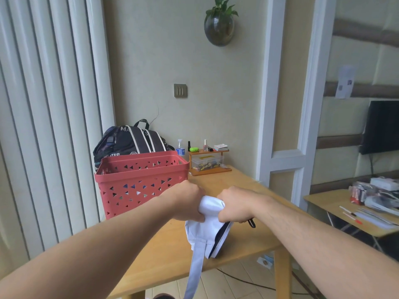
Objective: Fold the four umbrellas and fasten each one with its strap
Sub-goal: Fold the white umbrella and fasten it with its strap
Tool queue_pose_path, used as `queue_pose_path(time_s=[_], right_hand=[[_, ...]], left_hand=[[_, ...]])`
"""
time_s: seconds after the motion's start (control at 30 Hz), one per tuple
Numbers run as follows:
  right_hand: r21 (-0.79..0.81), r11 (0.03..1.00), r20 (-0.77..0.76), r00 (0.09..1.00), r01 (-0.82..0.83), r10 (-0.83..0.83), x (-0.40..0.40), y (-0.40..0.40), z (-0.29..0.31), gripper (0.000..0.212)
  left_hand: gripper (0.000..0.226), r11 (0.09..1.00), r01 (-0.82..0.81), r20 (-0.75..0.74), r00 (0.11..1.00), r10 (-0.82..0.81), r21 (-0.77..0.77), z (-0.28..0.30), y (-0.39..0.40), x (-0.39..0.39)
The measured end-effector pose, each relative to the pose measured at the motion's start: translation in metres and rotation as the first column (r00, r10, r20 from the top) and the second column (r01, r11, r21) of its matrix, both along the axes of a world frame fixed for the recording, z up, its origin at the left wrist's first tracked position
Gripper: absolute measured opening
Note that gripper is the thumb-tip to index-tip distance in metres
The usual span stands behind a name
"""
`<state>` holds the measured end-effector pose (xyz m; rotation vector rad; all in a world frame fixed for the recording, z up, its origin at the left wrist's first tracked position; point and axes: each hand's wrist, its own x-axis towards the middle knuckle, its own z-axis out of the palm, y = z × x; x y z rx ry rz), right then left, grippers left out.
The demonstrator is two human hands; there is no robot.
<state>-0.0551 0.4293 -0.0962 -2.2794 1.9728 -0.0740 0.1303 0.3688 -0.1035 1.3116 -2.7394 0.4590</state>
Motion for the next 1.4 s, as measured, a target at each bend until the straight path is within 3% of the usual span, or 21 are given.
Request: queue_pose_path(time_s=[0.13,0.33,0.43,0.63,0.87,0.93,1.0,1.07,1.17,1.27,1.4], right_hand=[[-0.151,0.988,-0.132,0.991,-0.028,0.008,-0.004,-0.005,0.002,0.021],[-0.352,0.930,-0.128,0.978,0.108,-0.162,0.005,-0.010,-0.006,0.058],[-0.402,0.909,-0.100,0.981,0.112,-0.165,0.001,-0.013,-0.013,0.055],[-0.425,0.905,-0.238,0.968,-0.033,-0.077,-0.003,-0.015,-0.012,0.039],[-0.357,0.930,-0.310,0.950,-0.084,-0.033,0.000,-0.010,-0.003,0.014],[-0.339,0.938,-0.316,0.947,-0.065,-0.049,0.005,-0.009,-0.002,0.010],[-0.327,0.945,-0.317,0.945,-0.034,-0.076,0.012,-0.010,0.001,0.008],[-0.329,0.944,-0.298,0.950,-0.014,-0.090,0.018,-0.011,0.004,0.008],[-0.273,0.962,-0.269,0.961,-0.010,-0.066,0.017,-0.012,0.006,0.013],[-0.213,0.977,-0.236,0.971,-0.011,-0.040,0.011,-0.010,0.007,0.012],[-0.110,0.994,-0.133,0.991,0.017,-0.031,0.009,-0.005,0.011,0.017]], left_hand=[[0.034,0.997,-0.066,0.008,0.998,0.066,-0.033,0.003,-0.001,-0.007],[0.026,0.991,-0.125,-0.091,0.989,0.119,-0.055,0.006,-0.003,-0.020],[0.031,0.993,-0.111,-0.054,0.992,0.110,-0.027,0.009,0.002,-0.020],[0.030,0.997,-0.063,-0.053,0.996,0.065,0.042,0.007,0.004,-0.003],[0.025,0.998,0.049,-0.118,0.992,-0.046,0.027,0.005,0.002,0.020],[0.029,0.994,0.063,-0.070,0.995,-0.070,-0.087,0.000,-0.002,0.021],[0.049,0.961,0.118,0.002,0.993,-0.121,-0.251,-0.002,-0.007,0.015],[0.053,0.939,0.155,-0.030,0.985,-0.172,-0.308,-0.002,-0.007,0.005],[0.040,0.972,0.079,-0.092,0.991,-0.102,-0.223,0.000,-0.008,0.002],[0.046,0.990,0.076,-0.106,0.991,-0.088,-0.116,0.000,-0.011,0.011],[0.042,0.977,0.141,-0.025,0.989,-0.147,-0.162,-0.004,-0.008,0.019]])
